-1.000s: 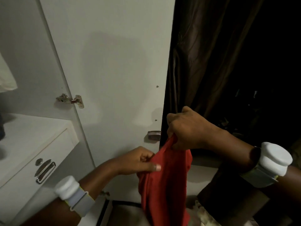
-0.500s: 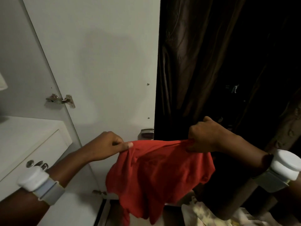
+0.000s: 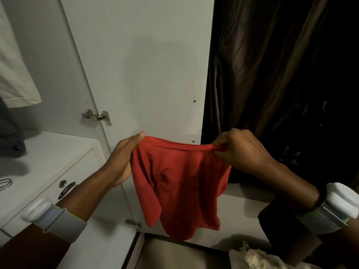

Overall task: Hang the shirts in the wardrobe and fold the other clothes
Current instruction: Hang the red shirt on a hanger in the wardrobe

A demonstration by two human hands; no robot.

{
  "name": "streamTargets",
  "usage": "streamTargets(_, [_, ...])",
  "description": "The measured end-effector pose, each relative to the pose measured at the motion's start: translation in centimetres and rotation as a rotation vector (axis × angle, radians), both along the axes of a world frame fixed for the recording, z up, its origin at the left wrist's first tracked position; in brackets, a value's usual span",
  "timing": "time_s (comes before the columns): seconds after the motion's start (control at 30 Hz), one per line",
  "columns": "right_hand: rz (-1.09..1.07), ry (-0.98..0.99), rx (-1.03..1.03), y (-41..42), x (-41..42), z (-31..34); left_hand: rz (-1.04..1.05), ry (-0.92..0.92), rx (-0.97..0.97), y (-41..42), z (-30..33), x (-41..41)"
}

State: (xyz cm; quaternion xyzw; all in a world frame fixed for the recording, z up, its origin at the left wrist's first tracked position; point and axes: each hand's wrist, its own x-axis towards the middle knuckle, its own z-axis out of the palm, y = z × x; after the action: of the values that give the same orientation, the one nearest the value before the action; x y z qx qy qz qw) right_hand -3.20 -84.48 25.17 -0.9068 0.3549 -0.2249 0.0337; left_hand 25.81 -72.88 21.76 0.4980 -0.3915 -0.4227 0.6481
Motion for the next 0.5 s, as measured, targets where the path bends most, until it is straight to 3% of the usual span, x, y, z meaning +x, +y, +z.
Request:
streamTargets(0.1, [-0.062, -0.037, -0.094, -0.2, 0.5, 0.0, 0.08, -0.84, 0.034, 0.7, -0.4, 2.0])
streamTargets(0.17, [-0.174, 0.07, -0.127, -0.5, 0.8, -0.1, 0.128, -1.117, -0.021, 0.8, -0.2, 3.0])
streamTargets(0.27, [-0.321, 0.293, -0.172, -1.1, 1.3, -0.5, 0.082, -1.213, -0.036, 1.0, 1.4, 3.4])
streamTargets(0.33, [-0.304, 0.34, -0.132, -1.2, 1.6, -0.9, 0.012, -1.193, -0.031, 1.2, 2.3, 3.1])
streamTargets(0.43, [-0.16, 0.29, -0.029, -1.9, 1.4, -0.6, -0.042, -1.077, -0.048, 1.4, 2.8, 2.6])
streamTargets(0.5, [0.007, 0.06, 0.265, -2.7, 1.2, -0.5, -0.054, -0.942, -0.048, 1.6, 2.9, 2.5])
